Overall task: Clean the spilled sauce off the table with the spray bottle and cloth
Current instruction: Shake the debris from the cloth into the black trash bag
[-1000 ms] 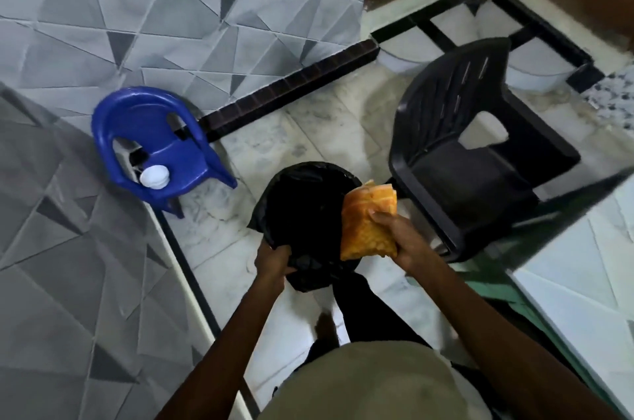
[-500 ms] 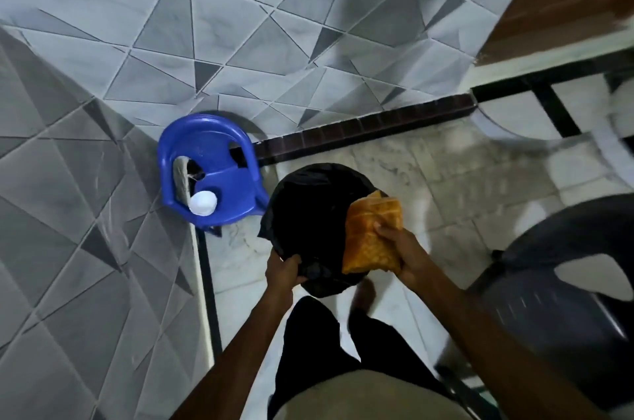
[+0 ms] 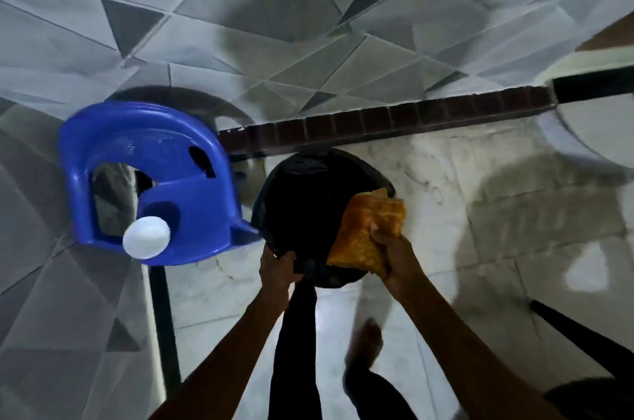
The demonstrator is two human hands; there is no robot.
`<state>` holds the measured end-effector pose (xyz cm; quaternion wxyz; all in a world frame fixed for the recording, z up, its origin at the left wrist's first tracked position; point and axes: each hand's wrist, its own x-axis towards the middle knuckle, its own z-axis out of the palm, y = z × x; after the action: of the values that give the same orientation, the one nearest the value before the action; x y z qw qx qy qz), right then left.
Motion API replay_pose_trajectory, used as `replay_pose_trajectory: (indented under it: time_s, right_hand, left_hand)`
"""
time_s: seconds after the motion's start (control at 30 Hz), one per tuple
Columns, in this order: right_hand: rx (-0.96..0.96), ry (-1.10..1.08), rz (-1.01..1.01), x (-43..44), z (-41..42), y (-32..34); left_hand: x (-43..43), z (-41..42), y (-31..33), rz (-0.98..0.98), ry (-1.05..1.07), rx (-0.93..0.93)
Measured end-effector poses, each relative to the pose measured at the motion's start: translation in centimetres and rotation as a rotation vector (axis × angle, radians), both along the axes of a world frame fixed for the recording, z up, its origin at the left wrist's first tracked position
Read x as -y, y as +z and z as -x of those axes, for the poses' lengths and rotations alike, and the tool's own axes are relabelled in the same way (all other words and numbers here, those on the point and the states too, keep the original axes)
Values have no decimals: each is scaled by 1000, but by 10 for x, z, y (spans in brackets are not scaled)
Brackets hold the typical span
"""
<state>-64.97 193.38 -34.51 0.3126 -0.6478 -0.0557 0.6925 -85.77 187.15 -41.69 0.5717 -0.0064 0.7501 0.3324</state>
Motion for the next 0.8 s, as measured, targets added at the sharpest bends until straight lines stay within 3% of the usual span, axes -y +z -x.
replay_pose_trajectory:
  time_s: [0.17,0.37,0.6,0.8]
  right_hand:
    - [1,19,49,-50,41,-125]
    - [56,44,119,-94,60,-228]
    - [44,52,130,-113,60,-262]
    - [25,44,122,-114,61,-241]
  left_hand:
    - [-57,34,-126,38,64,62]
    - [-114,52,-206,-21,116,99]
    - [-134,63,-252,-27,71,71]
    - [-138,72,-257,23,-23,97]
